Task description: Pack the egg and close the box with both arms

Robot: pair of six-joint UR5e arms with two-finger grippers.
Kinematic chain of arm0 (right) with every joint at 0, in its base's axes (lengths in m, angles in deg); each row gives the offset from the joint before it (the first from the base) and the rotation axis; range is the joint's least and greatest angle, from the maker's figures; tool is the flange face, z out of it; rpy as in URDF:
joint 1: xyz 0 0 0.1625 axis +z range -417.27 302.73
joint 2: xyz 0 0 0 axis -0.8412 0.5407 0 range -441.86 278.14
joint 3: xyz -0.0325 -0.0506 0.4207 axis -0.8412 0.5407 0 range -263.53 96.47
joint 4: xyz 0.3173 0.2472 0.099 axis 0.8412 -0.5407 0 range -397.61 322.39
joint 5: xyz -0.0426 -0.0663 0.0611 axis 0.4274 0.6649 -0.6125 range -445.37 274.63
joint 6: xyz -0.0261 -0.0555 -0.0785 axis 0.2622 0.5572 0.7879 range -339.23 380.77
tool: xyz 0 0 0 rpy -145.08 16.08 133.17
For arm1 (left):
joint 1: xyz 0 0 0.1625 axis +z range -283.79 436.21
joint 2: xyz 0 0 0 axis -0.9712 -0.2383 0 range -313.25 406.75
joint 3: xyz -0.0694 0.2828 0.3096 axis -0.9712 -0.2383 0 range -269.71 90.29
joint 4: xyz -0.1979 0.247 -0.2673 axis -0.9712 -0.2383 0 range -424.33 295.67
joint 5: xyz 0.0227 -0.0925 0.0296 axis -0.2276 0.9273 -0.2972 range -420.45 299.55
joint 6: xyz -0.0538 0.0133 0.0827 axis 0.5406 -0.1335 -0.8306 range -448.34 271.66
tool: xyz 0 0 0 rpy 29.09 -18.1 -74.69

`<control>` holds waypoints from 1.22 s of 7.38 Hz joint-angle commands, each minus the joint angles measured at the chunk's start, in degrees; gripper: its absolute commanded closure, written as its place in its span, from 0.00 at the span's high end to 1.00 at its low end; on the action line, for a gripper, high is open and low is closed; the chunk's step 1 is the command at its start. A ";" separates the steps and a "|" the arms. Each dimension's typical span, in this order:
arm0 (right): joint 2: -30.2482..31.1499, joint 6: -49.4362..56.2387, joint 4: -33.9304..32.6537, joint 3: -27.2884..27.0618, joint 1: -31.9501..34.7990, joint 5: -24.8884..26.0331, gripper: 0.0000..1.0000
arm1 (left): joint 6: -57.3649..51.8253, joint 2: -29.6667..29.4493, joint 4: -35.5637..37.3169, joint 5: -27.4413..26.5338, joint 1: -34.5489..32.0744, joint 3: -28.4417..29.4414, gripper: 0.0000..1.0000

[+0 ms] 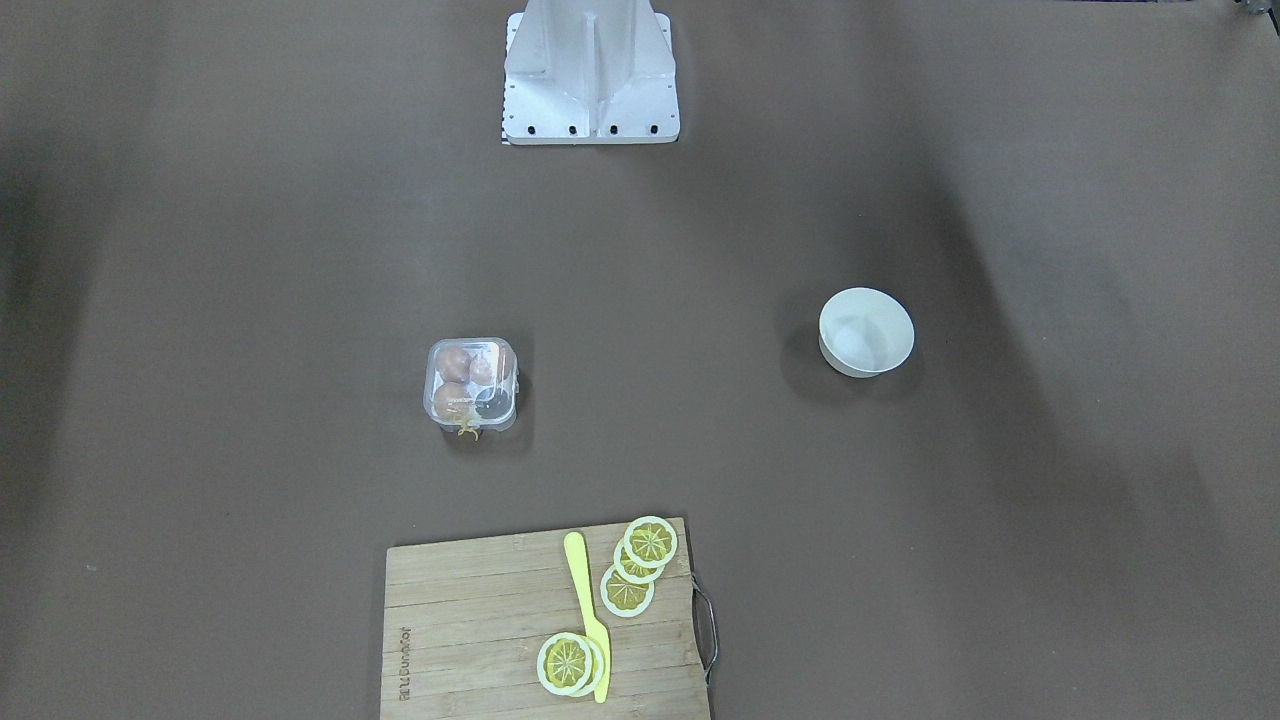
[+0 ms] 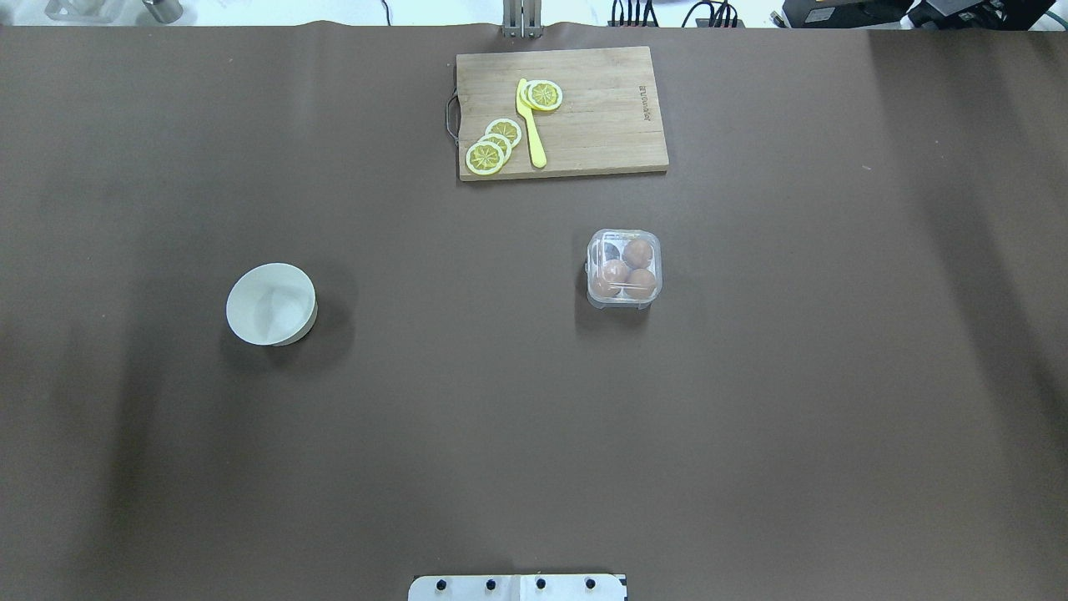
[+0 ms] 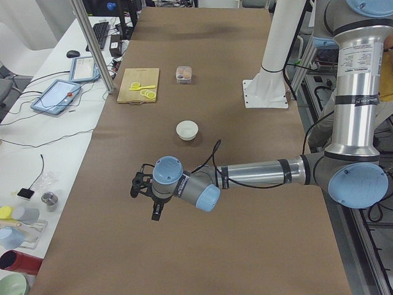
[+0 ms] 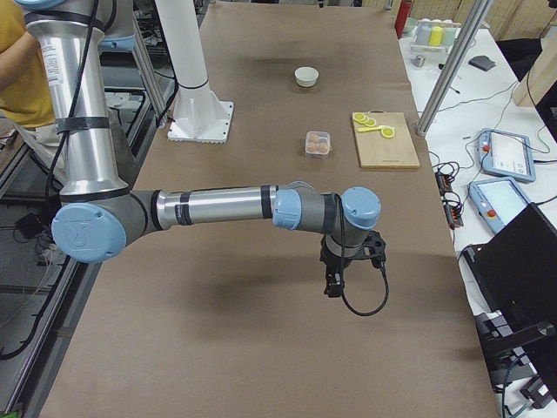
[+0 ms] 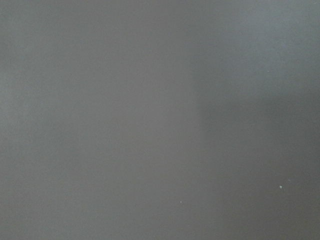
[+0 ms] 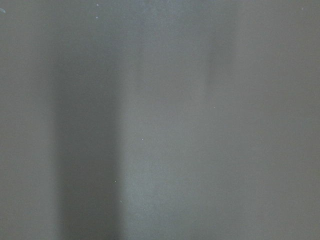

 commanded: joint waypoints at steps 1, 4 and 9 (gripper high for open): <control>0.49 -0.09 -0.03 -0.58 -0.01 0.02 1.00 | -0.19 -2.65 5.48 -1.02 -0.01 -0.75 0.97; 0.76 -0.53 -0.03 -1.64 -0.09 0.46 1.00 | -0.19 -7.01 13.26 -1.02 -0.10 -4.27 0.97; -1.88 -0.70 0.50 -1.81 -0.18 1.16 1.00 | -0.28 -9.08 15.87 -1.02 -0.10 -4.45 0.97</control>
